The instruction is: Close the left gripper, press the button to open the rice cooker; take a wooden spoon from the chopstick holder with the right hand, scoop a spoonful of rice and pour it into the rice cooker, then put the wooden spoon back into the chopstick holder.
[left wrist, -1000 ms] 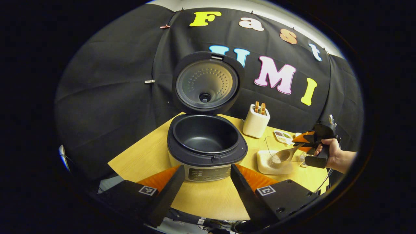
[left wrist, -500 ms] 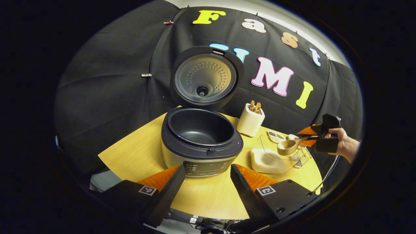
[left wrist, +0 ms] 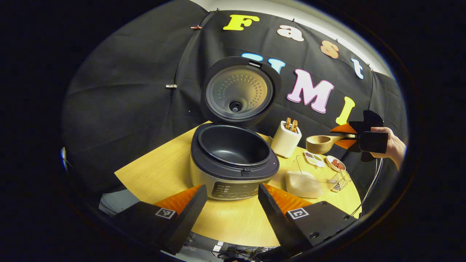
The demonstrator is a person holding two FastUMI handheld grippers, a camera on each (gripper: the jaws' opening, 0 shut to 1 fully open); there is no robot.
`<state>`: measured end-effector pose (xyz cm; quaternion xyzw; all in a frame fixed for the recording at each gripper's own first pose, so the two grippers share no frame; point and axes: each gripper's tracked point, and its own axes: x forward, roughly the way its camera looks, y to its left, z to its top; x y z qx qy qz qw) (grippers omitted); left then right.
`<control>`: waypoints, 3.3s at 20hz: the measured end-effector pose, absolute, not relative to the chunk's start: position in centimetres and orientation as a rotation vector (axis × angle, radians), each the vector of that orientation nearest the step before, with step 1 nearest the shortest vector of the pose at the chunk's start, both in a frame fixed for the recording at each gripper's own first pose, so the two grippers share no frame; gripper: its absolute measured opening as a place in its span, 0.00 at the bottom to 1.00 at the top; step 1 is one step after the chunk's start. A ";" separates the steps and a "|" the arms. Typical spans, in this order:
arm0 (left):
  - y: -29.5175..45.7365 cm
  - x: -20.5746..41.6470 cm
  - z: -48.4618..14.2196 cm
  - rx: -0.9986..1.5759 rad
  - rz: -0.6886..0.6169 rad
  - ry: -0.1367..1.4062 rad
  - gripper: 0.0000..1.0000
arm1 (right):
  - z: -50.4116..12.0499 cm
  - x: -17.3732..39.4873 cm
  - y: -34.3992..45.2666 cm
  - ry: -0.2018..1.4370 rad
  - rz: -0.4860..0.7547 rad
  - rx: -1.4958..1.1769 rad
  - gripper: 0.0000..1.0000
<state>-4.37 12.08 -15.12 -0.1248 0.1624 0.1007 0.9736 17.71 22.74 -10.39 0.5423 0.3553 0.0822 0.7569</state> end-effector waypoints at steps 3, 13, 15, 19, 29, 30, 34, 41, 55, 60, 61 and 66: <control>12.8 -5.1 -15.4 -0.253 0.219 0.332 0.96 | -9.9 16.8 27.0 0.803 0.246 1.169 0.20; 15.1 -6.6 -15.4 -0.277 0.264 0.326 0.96 | -7.4 14.0 38.5 0.757 0.482 0.934 0.19; 15.7 -6.7 -15.4 -0.266 0.270 0.328 0.96 | -6.6 13.2 40.7 0.708 0.549 0.815 0.19; 16.5 -6.7 -15.8 -0.283 0.278 0.334 0.96 | -5.5 12.6 44.2 0.555 0.669 0.603 0.19; 17.2 -6.1 -16.4 -0.279 0.262 0.351 0.96 | -8.7 9.8 49.4 0.405 0.867 0.211 0.19; 17.3 -6.0 -16.4 -0.278 0.263 0.355 0.96 | -8.7 9.7 49.6 0.391 0.883 0.196 0.19; 17.7 -5.6 -16.1 -0.268 0.267 0.354 0.96 | -9.2 8.8 51.0 0.333 0.938 0.107 0.19; 18.0 -5.4 -15.9 -0.234 0.260 0.364 0.96 | -10.3 7.1 51.8 0.272 1.037 -0.032 0.20; 17.7 -6.0 -15.1 -0.223 0.288 0.346 0.96 | -10.8 1.6 52.3 0.155 1.206 -0.230 0.20; 16.7 -5.3 -13.2 -0.212 0.276 0.313 0.93 | -6.2 4.5 49.5 0.179 1.073 -0.035 0.19; 16.4 -4.9 -12.7 -0.218 0.270 0.304 0.96 | -5.4 5.3 48.4 0.192 1.042 0.010 0.19; 14.5 -3.2 -10.0 -0.200 0.226 0.266 0.96 | -0.5 9.6 40.3 0.216 0.866 0.233 0.19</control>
